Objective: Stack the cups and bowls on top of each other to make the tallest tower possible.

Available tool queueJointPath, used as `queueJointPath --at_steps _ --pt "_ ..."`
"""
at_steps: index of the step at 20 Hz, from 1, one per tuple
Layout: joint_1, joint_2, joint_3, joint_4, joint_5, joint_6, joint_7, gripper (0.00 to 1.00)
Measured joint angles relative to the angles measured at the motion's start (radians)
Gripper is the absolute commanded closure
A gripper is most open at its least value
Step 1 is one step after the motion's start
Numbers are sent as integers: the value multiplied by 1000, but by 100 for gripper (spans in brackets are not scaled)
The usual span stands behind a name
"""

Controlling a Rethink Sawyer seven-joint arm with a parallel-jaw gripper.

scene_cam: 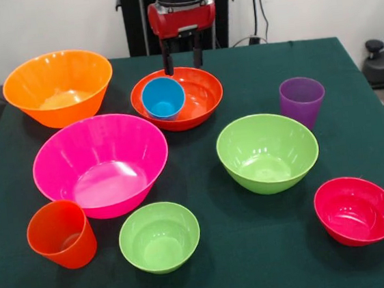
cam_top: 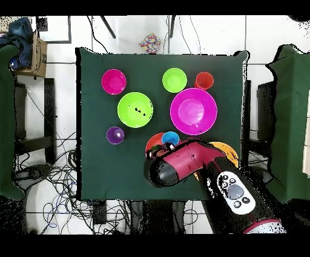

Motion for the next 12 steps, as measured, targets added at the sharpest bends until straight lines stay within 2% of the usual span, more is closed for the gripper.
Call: queueJointPath --at_steps 12 --pt "-18 0 0 -26 1 0 0 0"
